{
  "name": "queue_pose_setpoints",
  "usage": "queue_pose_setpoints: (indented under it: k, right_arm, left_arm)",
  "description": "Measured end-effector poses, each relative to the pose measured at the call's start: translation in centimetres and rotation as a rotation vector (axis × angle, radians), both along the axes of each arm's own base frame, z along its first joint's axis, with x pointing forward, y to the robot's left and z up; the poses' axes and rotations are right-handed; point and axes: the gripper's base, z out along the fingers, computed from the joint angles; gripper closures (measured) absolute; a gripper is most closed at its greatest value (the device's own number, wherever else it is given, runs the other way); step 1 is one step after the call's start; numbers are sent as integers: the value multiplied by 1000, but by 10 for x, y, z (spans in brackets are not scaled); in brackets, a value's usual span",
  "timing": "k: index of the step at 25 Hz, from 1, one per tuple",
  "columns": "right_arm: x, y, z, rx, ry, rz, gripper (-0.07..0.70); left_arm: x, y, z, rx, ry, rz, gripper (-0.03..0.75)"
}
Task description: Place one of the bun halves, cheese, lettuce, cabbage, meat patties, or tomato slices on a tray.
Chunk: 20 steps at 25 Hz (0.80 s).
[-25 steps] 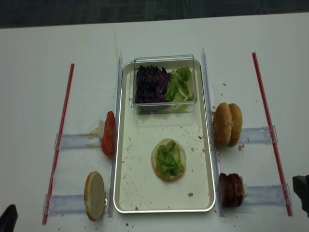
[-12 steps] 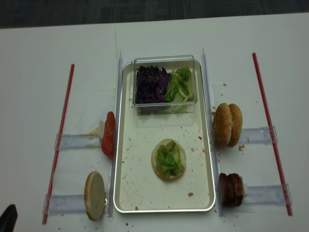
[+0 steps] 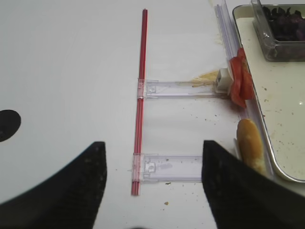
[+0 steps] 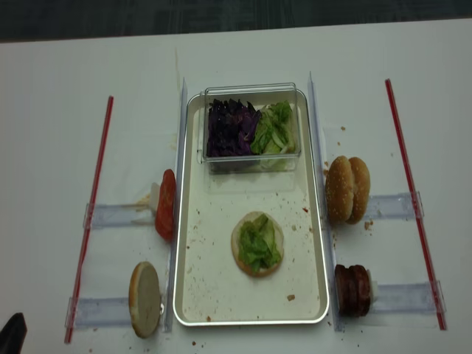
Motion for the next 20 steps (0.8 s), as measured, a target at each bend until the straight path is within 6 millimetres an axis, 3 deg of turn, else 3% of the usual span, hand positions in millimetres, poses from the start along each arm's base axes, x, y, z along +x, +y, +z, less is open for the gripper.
queue_pose_setpoints:
  k: [20]
  right_arm:
    - [0,0,0,0,0,0,-58]
  left_arm:
    - [0,0,0,0,0,0,281]
